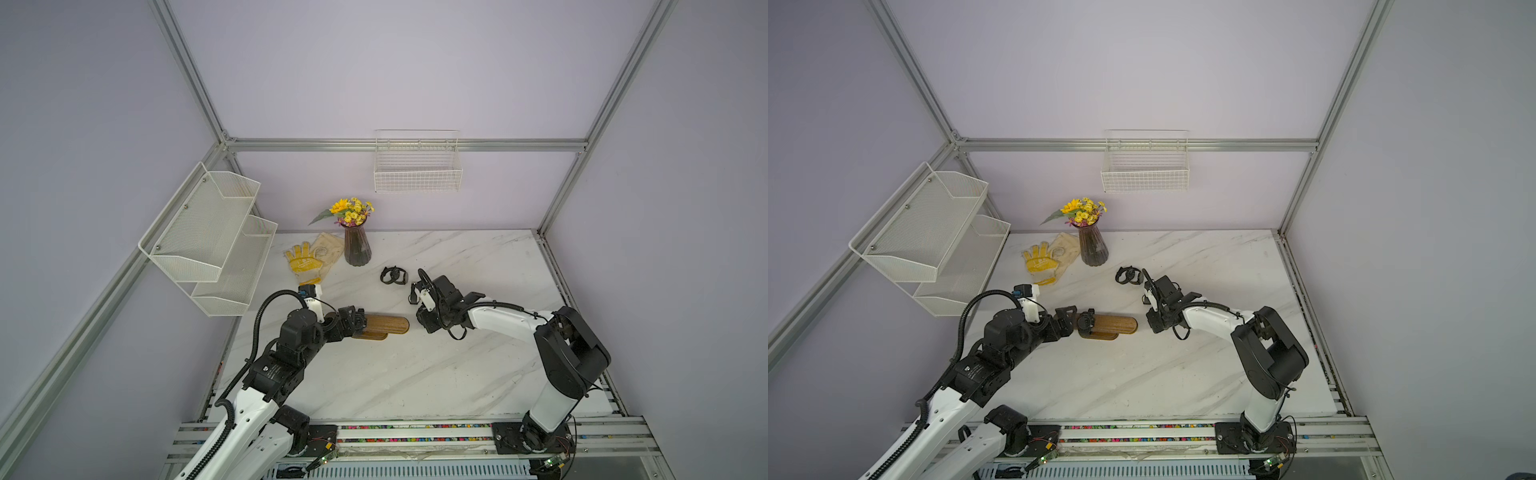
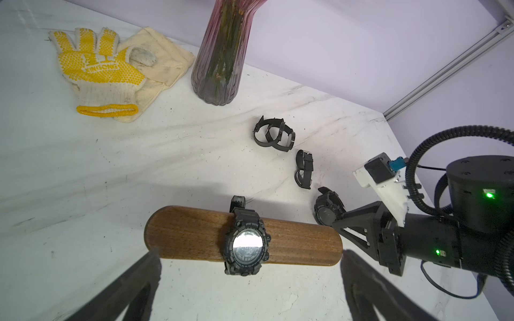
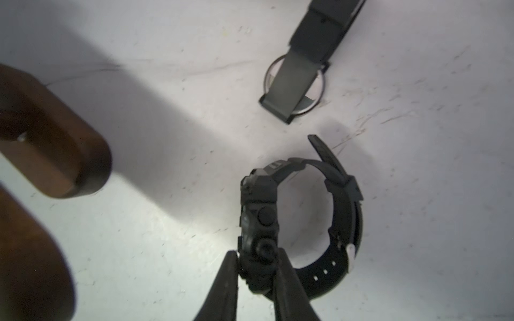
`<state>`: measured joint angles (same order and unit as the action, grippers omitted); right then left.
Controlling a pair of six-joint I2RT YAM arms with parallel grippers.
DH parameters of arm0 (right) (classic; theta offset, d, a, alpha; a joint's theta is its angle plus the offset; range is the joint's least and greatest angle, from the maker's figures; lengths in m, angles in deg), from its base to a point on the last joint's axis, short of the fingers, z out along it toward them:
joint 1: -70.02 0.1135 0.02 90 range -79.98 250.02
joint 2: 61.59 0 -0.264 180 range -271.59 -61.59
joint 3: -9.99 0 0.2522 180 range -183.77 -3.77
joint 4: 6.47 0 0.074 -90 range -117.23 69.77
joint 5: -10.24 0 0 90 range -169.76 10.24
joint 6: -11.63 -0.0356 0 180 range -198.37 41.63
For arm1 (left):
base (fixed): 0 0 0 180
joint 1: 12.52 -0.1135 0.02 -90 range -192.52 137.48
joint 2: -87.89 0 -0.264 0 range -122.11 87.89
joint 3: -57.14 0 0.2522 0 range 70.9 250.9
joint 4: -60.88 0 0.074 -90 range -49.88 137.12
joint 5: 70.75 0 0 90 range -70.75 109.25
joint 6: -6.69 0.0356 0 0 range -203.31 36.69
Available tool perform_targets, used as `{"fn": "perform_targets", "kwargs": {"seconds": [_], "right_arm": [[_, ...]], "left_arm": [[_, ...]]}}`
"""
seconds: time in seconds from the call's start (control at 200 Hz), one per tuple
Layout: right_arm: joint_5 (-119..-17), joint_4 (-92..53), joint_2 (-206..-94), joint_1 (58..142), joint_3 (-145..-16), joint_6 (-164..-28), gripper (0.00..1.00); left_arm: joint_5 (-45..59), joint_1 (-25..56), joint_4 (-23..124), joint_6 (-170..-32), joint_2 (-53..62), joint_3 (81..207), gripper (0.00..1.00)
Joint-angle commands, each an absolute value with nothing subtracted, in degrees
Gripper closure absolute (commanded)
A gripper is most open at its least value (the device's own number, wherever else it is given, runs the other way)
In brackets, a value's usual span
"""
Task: Place watch on stand
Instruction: Pick up the watch at the center of the board.
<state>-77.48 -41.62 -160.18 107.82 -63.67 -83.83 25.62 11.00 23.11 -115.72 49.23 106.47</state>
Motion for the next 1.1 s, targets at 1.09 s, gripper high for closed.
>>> {"fn": "perform_targets", "kwargs": {"seconds": [1.09], "right_arm": [[-75.6,-42.5,-151.9,110.1,-57.5,-85.0,0.60]], "left_arm": [[26.4,10.7,25.1,-116.2,50.0,105.4,0.00]]}}
